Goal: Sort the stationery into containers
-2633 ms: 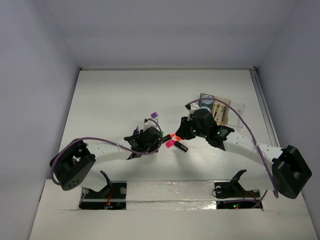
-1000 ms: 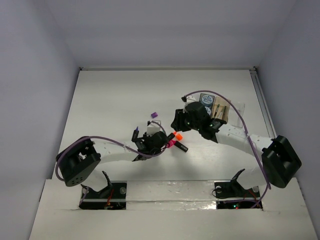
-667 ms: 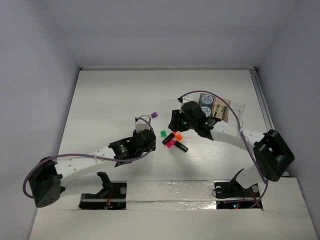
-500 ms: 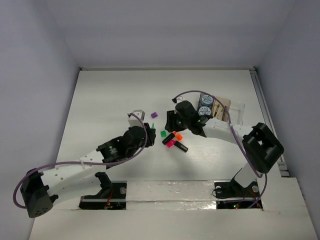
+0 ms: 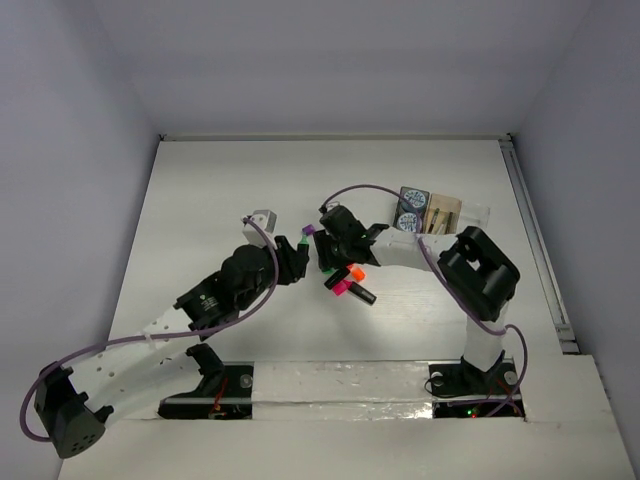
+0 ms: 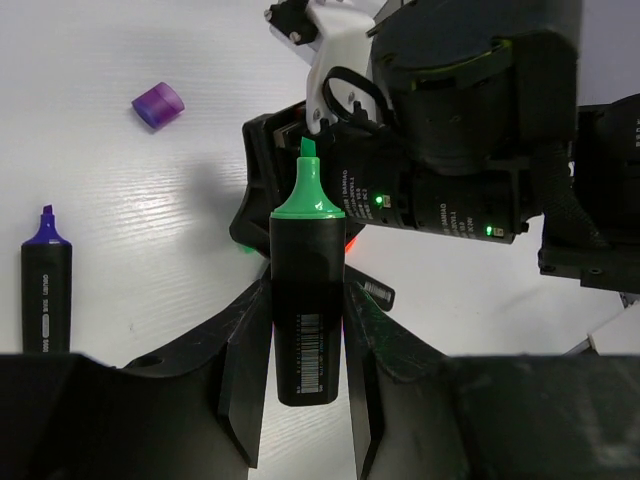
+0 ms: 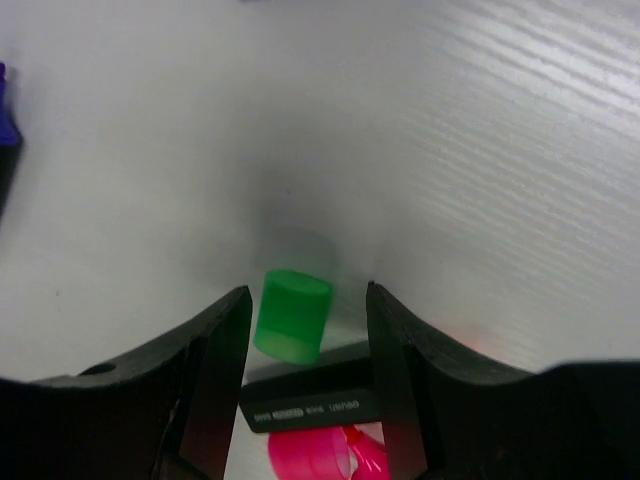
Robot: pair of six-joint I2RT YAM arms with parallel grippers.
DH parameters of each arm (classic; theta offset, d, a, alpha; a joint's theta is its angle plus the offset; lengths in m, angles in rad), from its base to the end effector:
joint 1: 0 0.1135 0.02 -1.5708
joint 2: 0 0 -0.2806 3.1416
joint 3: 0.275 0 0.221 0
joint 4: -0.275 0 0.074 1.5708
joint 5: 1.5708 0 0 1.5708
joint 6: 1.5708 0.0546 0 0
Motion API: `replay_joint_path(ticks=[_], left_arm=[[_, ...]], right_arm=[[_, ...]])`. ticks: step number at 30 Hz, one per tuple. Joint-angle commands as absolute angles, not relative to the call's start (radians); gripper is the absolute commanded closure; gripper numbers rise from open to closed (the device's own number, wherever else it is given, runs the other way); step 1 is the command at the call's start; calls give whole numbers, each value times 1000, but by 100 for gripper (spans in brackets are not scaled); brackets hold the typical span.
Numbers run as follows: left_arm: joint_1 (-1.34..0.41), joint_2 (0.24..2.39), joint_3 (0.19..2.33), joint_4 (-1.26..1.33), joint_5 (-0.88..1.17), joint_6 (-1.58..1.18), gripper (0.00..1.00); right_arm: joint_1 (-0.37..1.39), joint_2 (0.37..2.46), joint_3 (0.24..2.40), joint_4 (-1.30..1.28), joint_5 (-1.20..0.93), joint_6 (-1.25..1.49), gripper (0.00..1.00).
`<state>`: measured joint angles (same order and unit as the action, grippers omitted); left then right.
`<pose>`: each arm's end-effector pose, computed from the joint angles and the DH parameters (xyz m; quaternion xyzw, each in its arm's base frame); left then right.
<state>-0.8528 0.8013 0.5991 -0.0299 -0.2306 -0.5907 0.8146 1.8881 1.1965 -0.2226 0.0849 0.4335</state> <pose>0.1205 -0.1190 0.3019 0.0310 0.7817 -0.3395 0.5223 0.2696 0.2791 0.1890 -0.1657 0.9312 0.1556 0.2849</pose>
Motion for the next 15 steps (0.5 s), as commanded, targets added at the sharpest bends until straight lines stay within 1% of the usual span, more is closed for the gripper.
replay_joint_path(ticks=[1, 5, 10, 15], left_arm=[[-842, 782, 584, 14, -209, -557, 100], [-831, 776, 583, 15, -204, -549, 100], [-822, 764, 577, 3, -219, -541, 100], [-822, 744, 572, -23, -252, -541, 100]], right_arm=[[853, 1911, 1265, -284, 158, 419, 44], [874, 1945, 1290, -308, 181, 423, 46], [905, 1983, 1333, -368, 245, 433, 51], [916, 1982, 1356, -400, 281, 442, 51]])
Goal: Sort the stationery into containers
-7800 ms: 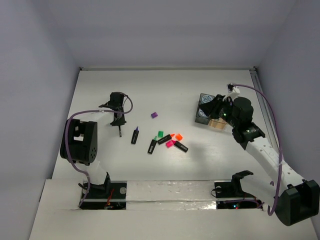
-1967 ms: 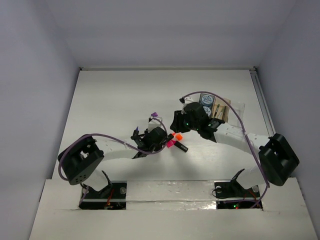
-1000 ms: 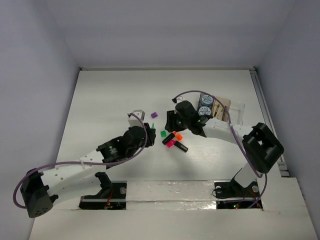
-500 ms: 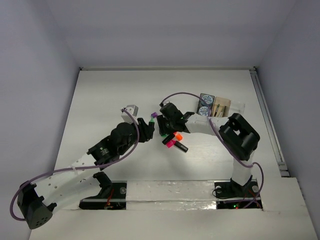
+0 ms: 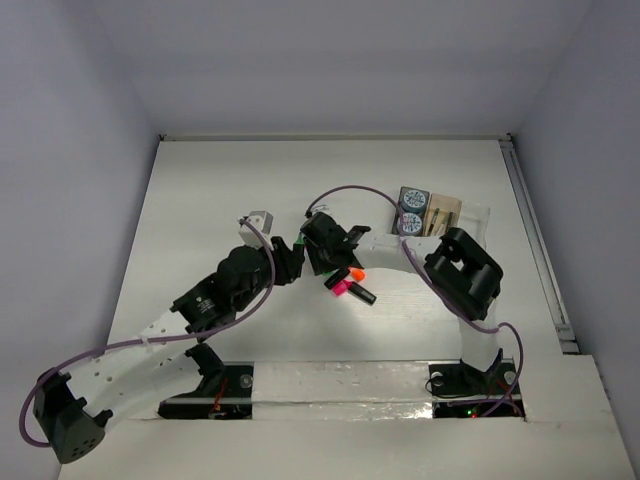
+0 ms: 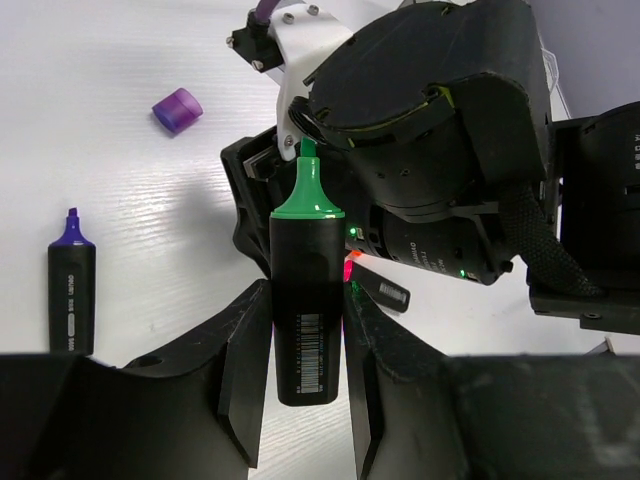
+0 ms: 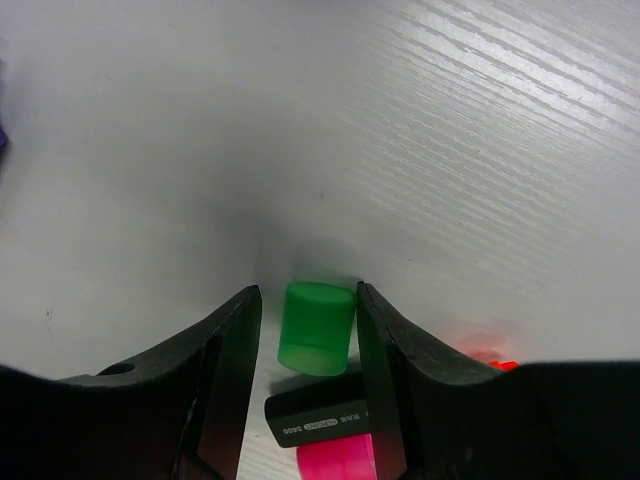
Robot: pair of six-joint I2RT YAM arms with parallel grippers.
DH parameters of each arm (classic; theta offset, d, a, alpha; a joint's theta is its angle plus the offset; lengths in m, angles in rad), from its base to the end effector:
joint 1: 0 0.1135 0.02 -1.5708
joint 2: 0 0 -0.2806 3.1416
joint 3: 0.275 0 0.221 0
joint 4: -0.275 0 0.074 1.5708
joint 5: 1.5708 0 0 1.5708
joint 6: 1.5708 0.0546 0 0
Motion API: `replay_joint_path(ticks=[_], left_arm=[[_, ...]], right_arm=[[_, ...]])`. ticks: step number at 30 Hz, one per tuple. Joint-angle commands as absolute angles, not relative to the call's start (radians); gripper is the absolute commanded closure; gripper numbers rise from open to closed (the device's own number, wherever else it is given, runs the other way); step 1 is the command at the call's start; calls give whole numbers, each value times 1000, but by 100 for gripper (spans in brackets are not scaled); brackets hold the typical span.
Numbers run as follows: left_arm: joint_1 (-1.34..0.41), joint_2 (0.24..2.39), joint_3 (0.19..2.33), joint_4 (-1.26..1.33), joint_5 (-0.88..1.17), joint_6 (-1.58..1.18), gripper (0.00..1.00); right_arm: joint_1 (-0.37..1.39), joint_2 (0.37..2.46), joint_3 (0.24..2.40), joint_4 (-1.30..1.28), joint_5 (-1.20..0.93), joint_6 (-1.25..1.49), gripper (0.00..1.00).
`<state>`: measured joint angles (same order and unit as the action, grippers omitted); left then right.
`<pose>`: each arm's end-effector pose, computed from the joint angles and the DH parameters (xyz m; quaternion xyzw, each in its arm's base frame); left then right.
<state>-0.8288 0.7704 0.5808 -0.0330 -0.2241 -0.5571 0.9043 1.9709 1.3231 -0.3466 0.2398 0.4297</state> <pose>0.1190 -0.1119 0.2997 0.0360 0.7787 -0.3290 0.5330 0.2602 0.3098 0.1849 -0.1907 0.9332 0.0845 0.2927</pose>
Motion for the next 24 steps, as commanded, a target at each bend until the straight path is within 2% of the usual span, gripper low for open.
replay_joint_path(ticks=[1, 5, 8, 9, 12, 17, 22, 24], left_arm=[[-822, 735, 572, -26, -264, -543, 100], [-822, 701, 568, -40, -285, -552, 100], [-822, 680, 558, -46, -290, -564, 100], [-822, 677, 555, -49, -291, -568, 100], [-822, 666, 542, -37, -291, -580, 100], [-822, 670, 537, -6, -256, -584, 100], [-822, 635, 525, 84, -169, -591, 100], [-822, 621, 505, 136, -135, -609, 100]], right_arm=[[916, 1982, 1356, -400, 287, 443, 51], [925, 1988, 1361, -416, 310, 449, 54], [925, 1991, 1358, -419, 324, 454, 61], [925, 1990, 1356, -416, 325, 456, 66], [925, 1971, 1350, -370, 330, 459, 75], [910, 1882, 1348, -250, 281, 436, 77], [827, 1645, 1258, -34, 152, 446, 77], [754, 1565, 1203, 106, 34, 480, 77]])
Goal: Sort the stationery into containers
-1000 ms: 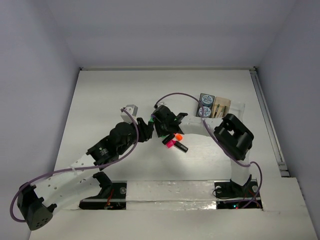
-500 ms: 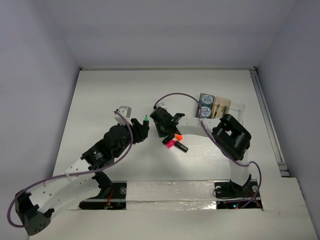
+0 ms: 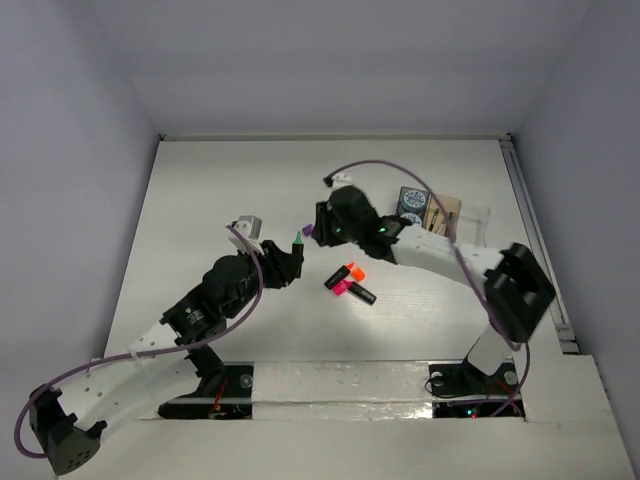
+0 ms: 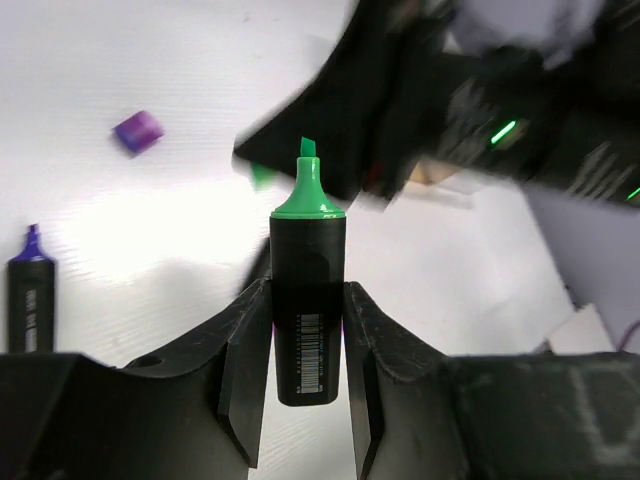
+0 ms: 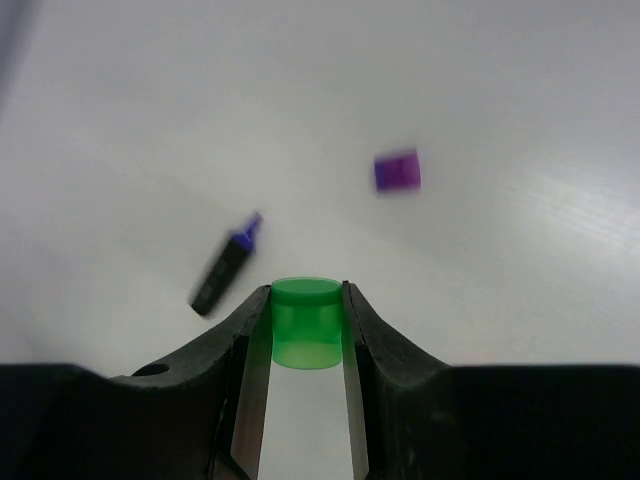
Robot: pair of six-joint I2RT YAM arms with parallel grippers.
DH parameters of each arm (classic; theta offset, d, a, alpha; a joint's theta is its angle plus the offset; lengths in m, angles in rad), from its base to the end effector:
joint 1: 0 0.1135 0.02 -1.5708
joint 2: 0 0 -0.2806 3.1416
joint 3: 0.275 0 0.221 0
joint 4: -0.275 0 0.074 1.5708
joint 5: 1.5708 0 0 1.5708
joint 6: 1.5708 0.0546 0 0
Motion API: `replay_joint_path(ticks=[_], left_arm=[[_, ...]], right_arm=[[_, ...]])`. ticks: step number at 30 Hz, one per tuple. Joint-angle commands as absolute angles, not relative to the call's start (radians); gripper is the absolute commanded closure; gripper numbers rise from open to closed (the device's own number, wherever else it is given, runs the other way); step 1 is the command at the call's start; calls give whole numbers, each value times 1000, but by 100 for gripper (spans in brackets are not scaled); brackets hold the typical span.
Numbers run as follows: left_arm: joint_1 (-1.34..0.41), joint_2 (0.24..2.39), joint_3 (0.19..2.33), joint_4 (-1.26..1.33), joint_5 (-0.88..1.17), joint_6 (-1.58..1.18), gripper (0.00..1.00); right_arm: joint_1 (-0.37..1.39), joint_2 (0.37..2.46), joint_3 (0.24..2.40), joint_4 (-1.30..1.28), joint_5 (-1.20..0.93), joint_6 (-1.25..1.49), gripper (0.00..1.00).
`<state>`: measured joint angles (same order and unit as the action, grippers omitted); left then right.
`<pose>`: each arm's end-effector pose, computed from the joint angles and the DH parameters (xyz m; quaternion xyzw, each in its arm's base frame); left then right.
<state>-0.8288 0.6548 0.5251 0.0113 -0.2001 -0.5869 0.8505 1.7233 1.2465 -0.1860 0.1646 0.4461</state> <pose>0.1044 -0.0979 0.3013 0.0239 0.7465 -0.3729 0.5505 0.2573 0.2797 0.2679 -0.1445 0.8847 0.2050 0.3930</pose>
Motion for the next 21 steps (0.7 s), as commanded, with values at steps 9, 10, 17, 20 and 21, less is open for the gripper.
replay_joint_path(ticks=[9, 10, 17, 20, 21], left_arm=[[-793, 595, 448, 455, 115, -698, 100], [-770, 607, 439, 497, 173, -713, 100], [-680, 695, 367, 826, 406, -857, 100], [-669, 722, 364, 893, 440, -899, 100], [-669, 729, 362, 909, 446, -911, 100]], right_arm=[[597, 1344, 993, 493, -323, 654, 76], [586, 1339, 977, 539, -353, 685, 76], [491, 1442, 865, 1113, -707, 1123, 76], [491, 1434, 854, 1163, -701, 1152, 75], [491, 1428, 853, 1151, -695, 1151, 76]])
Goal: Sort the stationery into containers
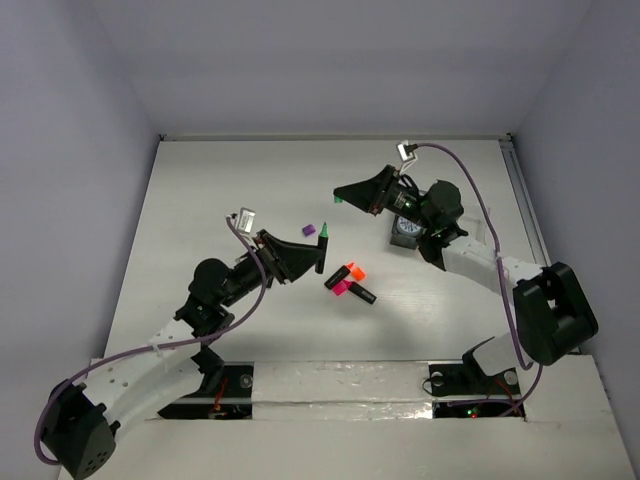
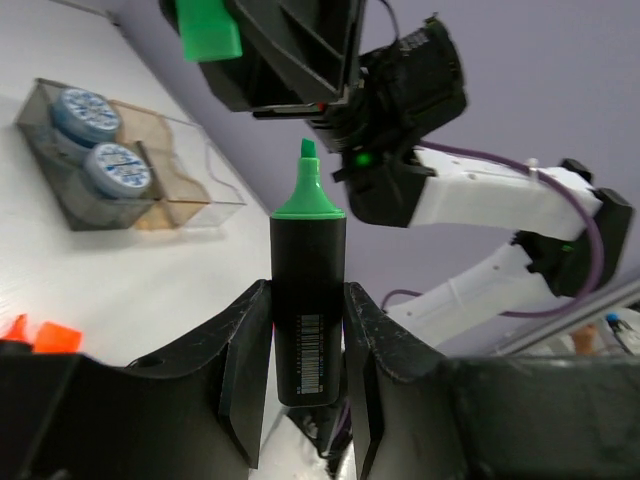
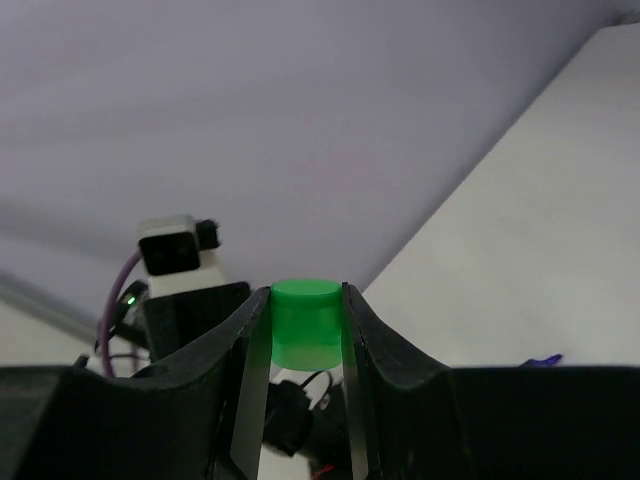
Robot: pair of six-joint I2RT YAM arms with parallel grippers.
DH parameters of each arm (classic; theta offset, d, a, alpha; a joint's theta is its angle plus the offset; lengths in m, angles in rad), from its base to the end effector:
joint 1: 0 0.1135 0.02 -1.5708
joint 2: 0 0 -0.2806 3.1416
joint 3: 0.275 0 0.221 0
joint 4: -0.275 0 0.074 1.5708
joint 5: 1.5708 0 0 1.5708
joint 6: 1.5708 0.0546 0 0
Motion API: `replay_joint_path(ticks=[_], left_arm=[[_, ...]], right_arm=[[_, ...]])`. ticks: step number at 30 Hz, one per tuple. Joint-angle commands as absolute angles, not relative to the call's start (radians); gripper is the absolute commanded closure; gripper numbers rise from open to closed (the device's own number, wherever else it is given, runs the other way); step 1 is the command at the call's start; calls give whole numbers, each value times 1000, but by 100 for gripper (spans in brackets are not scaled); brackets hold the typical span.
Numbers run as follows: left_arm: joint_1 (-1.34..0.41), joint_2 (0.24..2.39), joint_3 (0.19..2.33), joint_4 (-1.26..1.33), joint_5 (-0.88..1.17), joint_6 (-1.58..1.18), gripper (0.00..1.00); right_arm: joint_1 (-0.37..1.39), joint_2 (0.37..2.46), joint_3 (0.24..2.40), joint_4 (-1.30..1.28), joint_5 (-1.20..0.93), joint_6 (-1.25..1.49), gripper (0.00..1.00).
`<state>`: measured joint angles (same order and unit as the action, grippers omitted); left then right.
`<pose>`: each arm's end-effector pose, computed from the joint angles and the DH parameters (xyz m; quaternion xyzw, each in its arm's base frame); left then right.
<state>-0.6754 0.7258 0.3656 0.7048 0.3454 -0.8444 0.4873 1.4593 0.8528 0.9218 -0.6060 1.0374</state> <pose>0.1042 -0.1072 0.3233 0.0922 0.5767 -0.6267 0.5159 0.2600 0.1730 0.3573 -0.0802 0.6051 0.6602 0.4376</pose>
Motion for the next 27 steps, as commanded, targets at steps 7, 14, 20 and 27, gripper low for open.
replay_joint_path(ticks=[7, 14, 20, 27], left_arm=[[-660, 799, 336, 1026, 485, -971, 100], [-650, 888, 353, 1144, 526, -1026, 100], [-650, 925, 359, 1184, 529, -1039, 100], [-641, 931, 353, 1221, 525, -1051, 100]], right_arm=[[491, 1428, 827, 1219, -686, 1192, 74], [511, 1436, 818, 1264, -686, 1200, 74], [511, 1430, 807, 1285, -696, 1195, 73], [529, 1439, 784, 1311, -701, 1178, 72]])
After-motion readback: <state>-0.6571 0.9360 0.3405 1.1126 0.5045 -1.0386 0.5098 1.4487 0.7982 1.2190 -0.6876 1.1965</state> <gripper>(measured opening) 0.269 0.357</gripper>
